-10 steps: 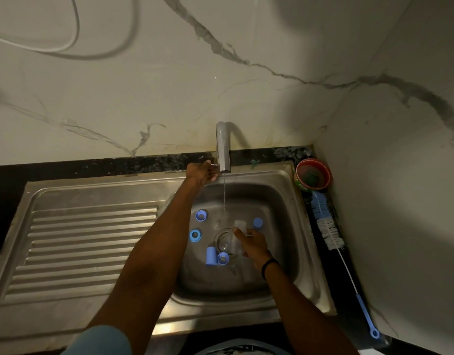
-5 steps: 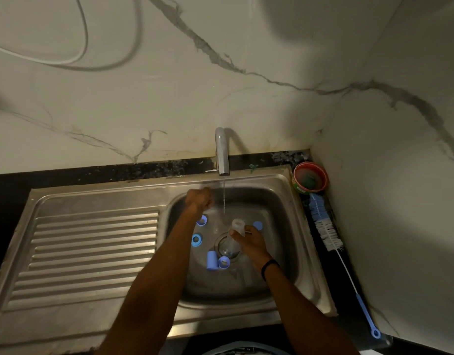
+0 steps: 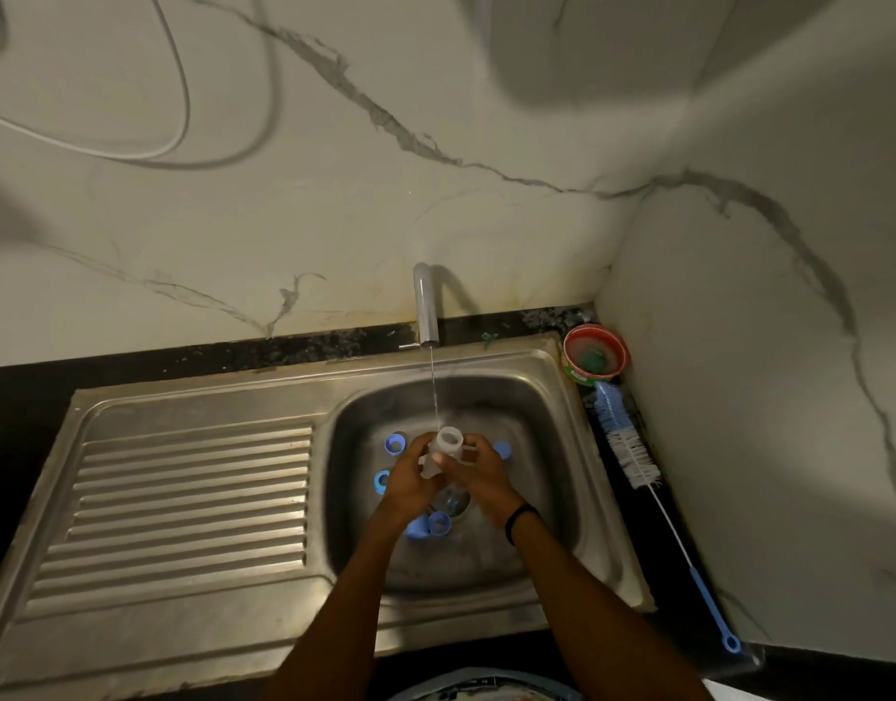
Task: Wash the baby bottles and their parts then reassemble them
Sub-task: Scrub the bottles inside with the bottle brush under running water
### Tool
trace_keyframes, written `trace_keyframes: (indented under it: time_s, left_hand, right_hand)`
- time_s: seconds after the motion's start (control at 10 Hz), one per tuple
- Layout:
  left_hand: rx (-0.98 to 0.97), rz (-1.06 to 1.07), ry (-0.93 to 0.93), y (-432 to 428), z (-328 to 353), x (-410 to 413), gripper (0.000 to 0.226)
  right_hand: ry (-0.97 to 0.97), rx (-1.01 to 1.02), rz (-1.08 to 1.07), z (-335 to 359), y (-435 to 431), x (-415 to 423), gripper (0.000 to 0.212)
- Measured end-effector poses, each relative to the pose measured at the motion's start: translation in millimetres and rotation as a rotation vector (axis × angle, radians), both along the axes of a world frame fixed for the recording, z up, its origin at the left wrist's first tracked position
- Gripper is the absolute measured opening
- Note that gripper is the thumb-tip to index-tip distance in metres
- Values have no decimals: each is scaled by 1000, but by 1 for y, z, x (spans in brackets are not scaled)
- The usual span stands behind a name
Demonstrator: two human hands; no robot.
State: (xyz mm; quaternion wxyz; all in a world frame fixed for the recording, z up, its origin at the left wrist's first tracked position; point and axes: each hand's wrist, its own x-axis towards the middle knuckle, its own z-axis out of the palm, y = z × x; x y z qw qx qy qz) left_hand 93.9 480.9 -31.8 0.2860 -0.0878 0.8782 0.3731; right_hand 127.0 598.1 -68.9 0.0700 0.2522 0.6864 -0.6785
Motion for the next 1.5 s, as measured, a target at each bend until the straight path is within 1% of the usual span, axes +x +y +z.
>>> trace_keyframes:
  time_s: [0.1,0.2,0.3,0.4,0.5,0.6,0.7,0.8,0.9,1.0,1.1,1.2,1.3,1.4,1.5]
  left_hand:
    - [373,-39,69,-28,-14,1,61]
    - [481,79,57,-27,-6,4,55]
    - [687,268,-62,-27,9,12,42]
    - [791,367,-128,-29,11,16,41]
    - [810,425,-167,-27,21,24,24]
    - [802,423,-184,-27,24,24,15]
    - [891,486,-182,-33,14,19,30]
    - [944,587,-173,-33,14,19,32]
    - [1060,765,-214,-27,27,20,33]
    - [1091,861,-255,-23,31,16,35]
    - [1153,988,-292,-20,29,4,32]
    - [1240,1065,-310,-18,26,-3,29]
    - [1265,1120,-298,-15,19,-14,27]
    - [1252,1120,-299,-13,12,-19,28]
    - [1250,1139,-312,-11,5,-25,33]
  right_hand:
    - [2,-15,3,9,3,2,60]
    - [7,-62,-6,16,2,2,56]
    - [16,-200,-13,24,0,0,54]
    - [17,-295,-7,28,-1,-2,53]
    - [8,-314,18,30,-4,-4,50]
    - [17,-290,35,30,-8,-5,52]
    - [7,-196,41,32,-8,-6,49]
    - [-9,-175,51,36,-3,-7,47]
    - [-22,-163,84,42,1,-7,41]
    - [-18,-116,116,44,3,-5,39]
    - [-25,61,99,42,10,-4,31]
    - [-32,222,40,41,23,-3,23]
    - [-76,414,-93,47,49,2,20]
    - [-132,584,-242,53,70,8,17]
    - [-206,766,-458,50,95,21,17]
